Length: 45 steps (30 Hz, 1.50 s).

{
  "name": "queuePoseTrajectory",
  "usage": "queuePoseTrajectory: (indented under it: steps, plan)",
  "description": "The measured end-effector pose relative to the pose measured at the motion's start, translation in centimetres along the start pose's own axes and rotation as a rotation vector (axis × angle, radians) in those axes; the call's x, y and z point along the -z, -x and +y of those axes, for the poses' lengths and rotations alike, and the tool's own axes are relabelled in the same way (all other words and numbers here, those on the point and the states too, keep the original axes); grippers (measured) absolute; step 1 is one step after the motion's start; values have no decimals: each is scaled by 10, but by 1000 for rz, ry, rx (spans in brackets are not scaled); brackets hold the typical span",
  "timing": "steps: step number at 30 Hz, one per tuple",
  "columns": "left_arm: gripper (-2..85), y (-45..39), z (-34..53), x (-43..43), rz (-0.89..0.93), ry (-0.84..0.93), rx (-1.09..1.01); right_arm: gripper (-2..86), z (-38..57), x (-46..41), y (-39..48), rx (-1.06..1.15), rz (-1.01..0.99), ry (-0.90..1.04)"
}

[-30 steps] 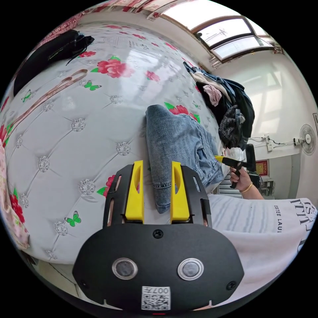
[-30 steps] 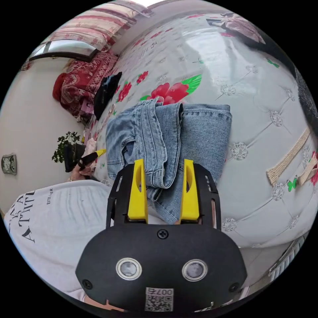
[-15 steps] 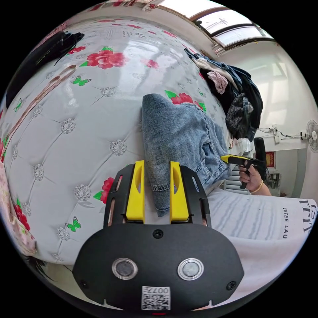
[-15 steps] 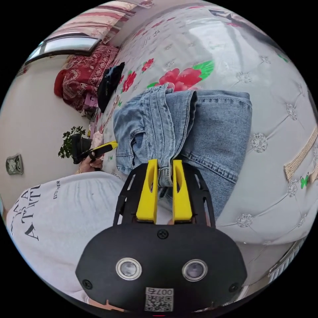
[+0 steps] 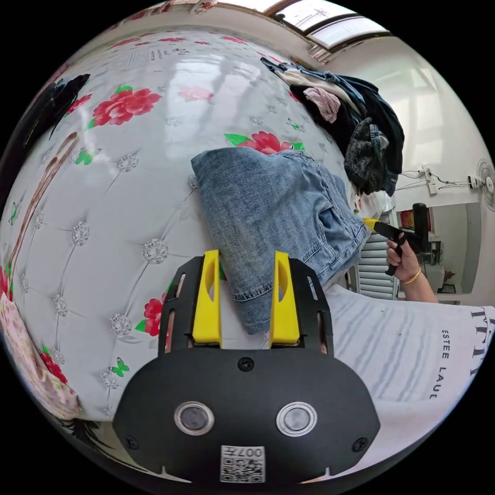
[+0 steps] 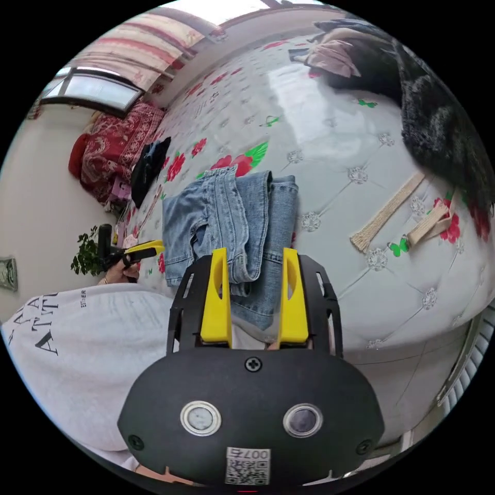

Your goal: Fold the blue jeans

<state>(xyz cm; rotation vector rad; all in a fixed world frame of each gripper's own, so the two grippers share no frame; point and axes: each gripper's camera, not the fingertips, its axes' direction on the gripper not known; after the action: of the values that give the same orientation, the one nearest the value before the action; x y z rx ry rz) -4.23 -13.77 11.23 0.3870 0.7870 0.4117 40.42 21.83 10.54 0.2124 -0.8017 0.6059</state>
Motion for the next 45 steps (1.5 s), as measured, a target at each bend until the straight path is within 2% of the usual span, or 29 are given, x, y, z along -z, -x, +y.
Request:
queuePoseTrajectory:
  steps: [4, 6, 8, 11, 13, 15, 17, 22, 26, 29, 32, 34, 38, 41, 43, 45]
  plan:
    - [142, 12, -10, -17, -43, 57, -23, 145, -10, -32, -23, -92, -107, 77]
    - [135, 22, -10, -16, -30, 56, -40, 134, -15, -36, -24, -106, -151, 50]
    - [112, 34, -10, -13, 0, 54, -51, 121, -24, -42, -22, -123, -191, 102]
    - [42, 65, -9, 4, 150, 18, 5, 103, -39, -35, 0, -55, -214, 132]
    - [27, 82, -7, 36, 260, -72, 29, 96, -49, -21, 22, 2, -239, 104]
    - [17, 92, -10, 68, 348, -148, 29, 90, -71, -4, 57, 55, -351, 58]
    - [11, 102, -17, 107, 352, -210, -1, 86, -97, 3, 93, 123, -369, 46]
    - [7, 187, -33, 263, 262, -427, -39, 80, -188, 5, 227, 391, -400, 27]
    - [13, 278, -36, 392, 148, -566, 12, 77, -276, -27, 361, 547, -529, 17]
    - [23, 350, -48, 482, -15, -622, 87, 74, -331, -68, 469, 649, -561, 1]
    - [50, 421, -61, 524, -308, -636, 282, 70, -379, -128, 557, 651, -504, -14]
    - [62, 468, -53, 502, -466, -592, 463, 68, -397, -165, 587, 619, -433, -18]
    - [74, 465, -13, 392, -333, -610, 440, 64, -373, -234, 596, 669, -229, 84]
    - [80, 410, 15, 262, -340, -460, 407, 58, -311, -264, 553, 777, 81, 187]
    - [81, 343, 31, 168, -322, -317, 366, 54, -264, -271, 515, 834, 275, 265]
    - [81, 285, 39, 111, -302, -226, 316, 49, -199, -262, 459, 850, 475, 366]
